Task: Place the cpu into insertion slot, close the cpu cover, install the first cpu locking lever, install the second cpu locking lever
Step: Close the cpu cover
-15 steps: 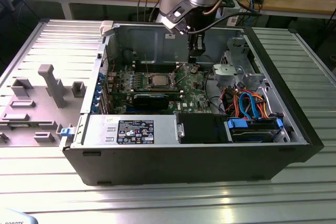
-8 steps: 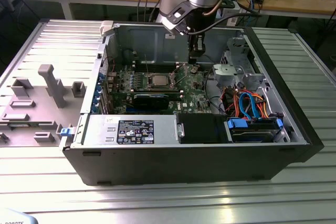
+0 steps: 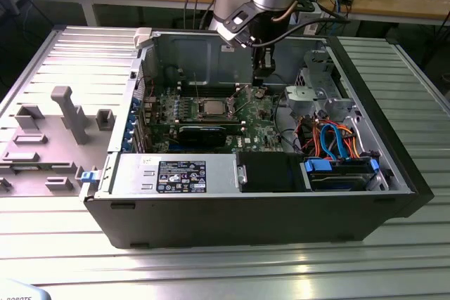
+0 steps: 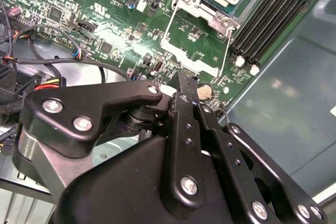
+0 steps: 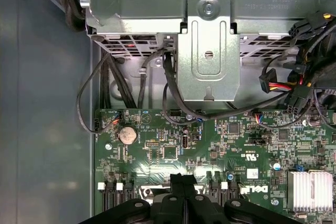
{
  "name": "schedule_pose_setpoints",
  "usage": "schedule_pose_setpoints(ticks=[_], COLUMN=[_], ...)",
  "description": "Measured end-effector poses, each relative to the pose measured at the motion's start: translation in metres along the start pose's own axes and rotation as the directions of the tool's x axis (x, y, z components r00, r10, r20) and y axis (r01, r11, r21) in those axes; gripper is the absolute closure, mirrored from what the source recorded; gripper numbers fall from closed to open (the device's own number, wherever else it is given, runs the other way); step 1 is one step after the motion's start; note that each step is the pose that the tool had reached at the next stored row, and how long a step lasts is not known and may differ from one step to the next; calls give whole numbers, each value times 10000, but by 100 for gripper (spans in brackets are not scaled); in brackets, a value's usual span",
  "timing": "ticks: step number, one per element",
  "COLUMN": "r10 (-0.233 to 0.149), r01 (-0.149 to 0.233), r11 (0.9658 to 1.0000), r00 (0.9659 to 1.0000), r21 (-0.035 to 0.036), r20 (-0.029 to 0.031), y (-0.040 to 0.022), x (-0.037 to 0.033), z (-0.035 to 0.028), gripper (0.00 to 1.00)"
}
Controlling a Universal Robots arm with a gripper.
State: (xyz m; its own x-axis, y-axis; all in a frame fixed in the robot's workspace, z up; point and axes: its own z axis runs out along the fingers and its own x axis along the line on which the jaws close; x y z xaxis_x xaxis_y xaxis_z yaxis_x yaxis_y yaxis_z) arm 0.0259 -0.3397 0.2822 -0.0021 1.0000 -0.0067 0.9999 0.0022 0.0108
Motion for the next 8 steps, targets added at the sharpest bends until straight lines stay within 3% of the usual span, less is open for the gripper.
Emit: schedule_pose_setpoints(ticks=[8], r10=[-1], r01=[1], r11=[10000], r00=[10000], r21=[-1], r20=[2], y=[12], x=[1], z=[6], gripper=[89])
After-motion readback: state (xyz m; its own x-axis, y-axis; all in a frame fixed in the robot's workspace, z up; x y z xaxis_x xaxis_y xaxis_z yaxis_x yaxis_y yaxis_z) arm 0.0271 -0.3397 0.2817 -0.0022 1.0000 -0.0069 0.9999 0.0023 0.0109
